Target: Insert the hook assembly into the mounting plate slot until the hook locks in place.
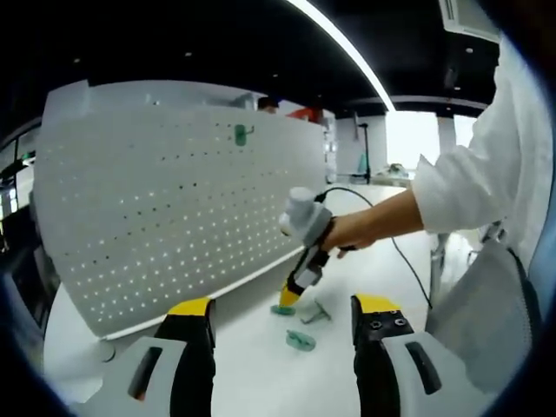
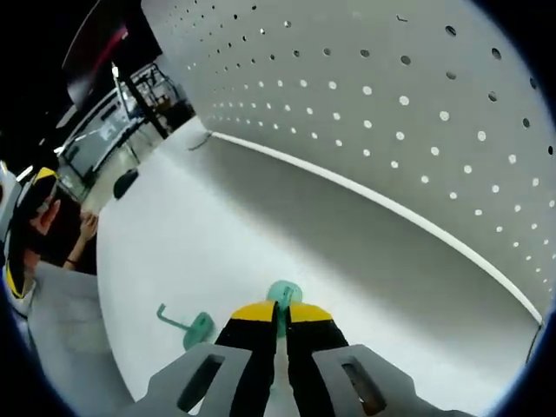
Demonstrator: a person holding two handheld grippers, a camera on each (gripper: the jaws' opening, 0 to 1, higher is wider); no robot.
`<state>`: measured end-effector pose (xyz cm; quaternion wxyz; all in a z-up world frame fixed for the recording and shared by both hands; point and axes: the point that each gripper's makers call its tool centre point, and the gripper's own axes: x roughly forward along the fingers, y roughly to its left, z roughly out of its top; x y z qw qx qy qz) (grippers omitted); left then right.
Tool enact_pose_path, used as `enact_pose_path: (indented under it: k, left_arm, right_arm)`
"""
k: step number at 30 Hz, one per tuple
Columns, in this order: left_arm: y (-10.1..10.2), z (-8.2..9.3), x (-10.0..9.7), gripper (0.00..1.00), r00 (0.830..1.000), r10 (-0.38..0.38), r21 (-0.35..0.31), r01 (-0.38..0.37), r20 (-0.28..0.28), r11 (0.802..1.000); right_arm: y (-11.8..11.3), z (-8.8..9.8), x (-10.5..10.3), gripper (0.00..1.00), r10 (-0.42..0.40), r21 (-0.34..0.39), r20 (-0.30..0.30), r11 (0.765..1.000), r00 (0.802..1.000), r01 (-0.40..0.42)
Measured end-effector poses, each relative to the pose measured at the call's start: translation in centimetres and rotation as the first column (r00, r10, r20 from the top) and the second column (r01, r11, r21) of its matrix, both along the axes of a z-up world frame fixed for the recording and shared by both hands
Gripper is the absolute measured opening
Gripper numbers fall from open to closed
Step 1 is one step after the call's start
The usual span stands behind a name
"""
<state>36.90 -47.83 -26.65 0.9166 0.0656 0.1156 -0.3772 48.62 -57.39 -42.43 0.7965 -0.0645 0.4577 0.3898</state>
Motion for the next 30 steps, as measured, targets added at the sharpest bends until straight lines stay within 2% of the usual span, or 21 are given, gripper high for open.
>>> enact_pose_path:
  k: [5, 16, 30]
  left_arm:
    - [-0.1, 0.0, 0.0, 0.65, 1.0, -0.002, 0.0, 0.002, 0.0, 1.0]
    - [-0.6, -0.2, -0.3, 0.65, 1.0, -0.025, -0.002, 0.025, -0.007, 1.0]
    - [-1.7, -0.7, -0.9, 0.64, 0.997, -0.067, -0.011, 0.066, -0.032, 0.998]
  right_arm:
    - [0.0, 0.2, 0.0, 0.01, -0.008, 0.013, 0.007, 1.0, 1.0, 0.008]
    - [-0.8, 2.1, 0.0, 0.01, -0.064, 0.062, 0.06, 0.996, 0.996, 0.06]
    - [-1.5, 7.5, -0.7, 0.01, -0.14, 0.162, 0.179, 0.981, 0.974, 0.111]
